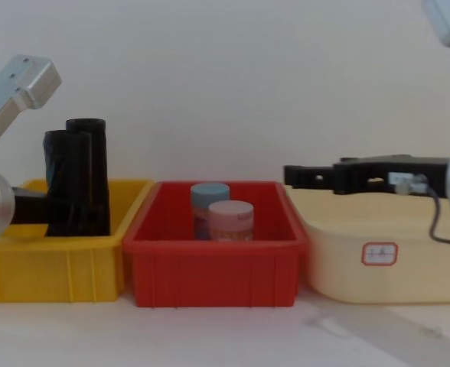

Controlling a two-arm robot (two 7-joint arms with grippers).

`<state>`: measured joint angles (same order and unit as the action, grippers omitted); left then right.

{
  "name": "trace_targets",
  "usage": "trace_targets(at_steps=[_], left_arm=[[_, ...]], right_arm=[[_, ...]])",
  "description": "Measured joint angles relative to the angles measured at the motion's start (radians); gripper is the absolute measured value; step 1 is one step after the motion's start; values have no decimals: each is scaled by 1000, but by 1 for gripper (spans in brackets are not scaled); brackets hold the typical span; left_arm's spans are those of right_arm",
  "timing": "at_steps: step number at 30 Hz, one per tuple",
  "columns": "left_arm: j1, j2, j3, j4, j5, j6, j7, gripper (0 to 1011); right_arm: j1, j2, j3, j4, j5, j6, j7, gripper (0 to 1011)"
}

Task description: Pick up the garbage bag with the one hand and transfer it to the other hand.

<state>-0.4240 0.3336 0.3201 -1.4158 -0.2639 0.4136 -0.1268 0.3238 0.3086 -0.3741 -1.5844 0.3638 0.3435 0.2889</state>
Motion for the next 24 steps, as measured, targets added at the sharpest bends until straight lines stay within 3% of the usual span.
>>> trace_targets(at_steps=[13, 24], left_arm=[[0, 0, 0, 0, 0, 0, 0, 466], [0, 0, 0, 0, 0, 0, 0, 466]], right_arm=[[131, -50, -86, 82, -35, 79, 30, 1000], [188, -86, -116, 151, -49, 104, 46, 1000]])
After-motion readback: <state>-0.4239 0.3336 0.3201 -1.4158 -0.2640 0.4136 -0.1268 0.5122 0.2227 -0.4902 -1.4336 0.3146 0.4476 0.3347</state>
